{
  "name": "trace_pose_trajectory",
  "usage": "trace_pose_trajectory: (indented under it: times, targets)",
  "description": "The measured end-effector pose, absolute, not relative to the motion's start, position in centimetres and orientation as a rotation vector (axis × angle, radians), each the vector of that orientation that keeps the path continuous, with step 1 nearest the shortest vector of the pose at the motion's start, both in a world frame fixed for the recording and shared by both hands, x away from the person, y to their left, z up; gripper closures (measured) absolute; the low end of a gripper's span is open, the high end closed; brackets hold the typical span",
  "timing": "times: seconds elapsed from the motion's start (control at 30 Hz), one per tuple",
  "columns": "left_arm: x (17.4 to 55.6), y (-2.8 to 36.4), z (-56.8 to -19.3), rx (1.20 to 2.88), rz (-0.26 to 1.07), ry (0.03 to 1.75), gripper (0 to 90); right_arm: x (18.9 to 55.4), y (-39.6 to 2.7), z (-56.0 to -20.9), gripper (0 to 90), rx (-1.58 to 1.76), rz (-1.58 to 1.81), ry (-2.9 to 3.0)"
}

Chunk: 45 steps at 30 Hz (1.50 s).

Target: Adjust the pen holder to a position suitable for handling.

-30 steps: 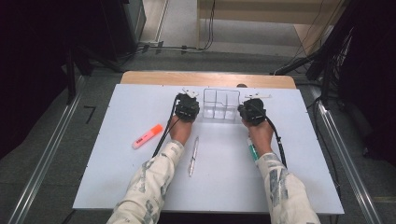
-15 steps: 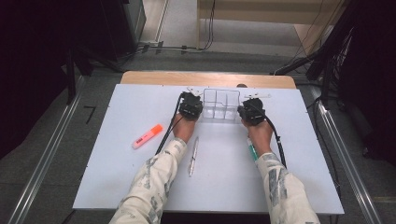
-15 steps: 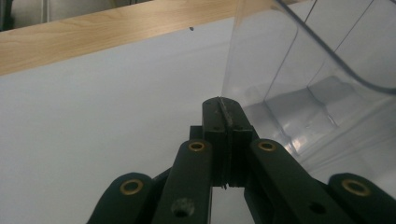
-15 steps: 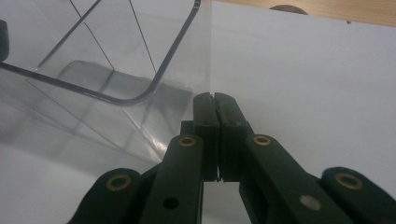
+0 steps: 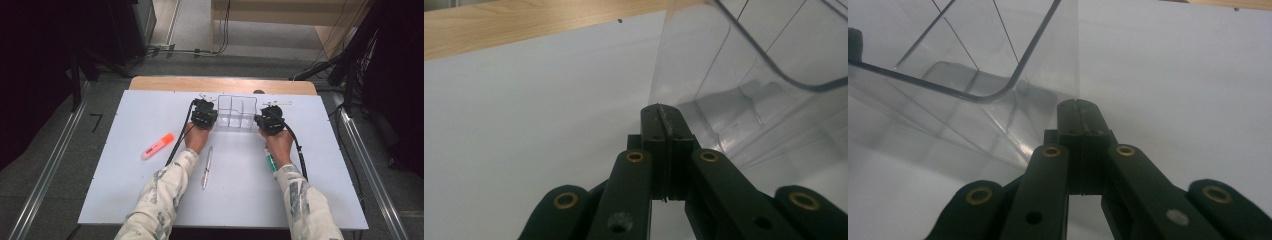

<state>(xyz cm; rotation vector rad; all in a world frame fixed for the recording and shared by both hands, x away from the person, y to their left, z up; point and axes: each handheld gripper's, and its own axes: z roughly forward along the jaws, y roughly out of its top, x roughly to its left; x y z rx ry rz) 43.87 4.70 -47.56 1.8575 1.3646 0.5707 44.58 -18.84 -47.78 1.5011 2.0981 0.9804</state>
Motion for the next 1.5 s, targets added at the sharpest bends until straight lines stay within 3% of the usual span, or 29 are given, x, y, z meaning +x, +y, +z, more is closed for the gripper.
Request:
trace_pose_trajectory:
  times: [0.77,1.5]
  targets:
    - [39.9,4.9,-47.1,1.888,0.502,1.338,90.0,40.9,-19.9,-47.1,88.4,1.463,1.067,2.135]
    - [36.7,4.7,-46.8,1.907,0.532,1.291,90.0,38.2,-20.5,-46.7,88.4,1.418,1.071,2.161]
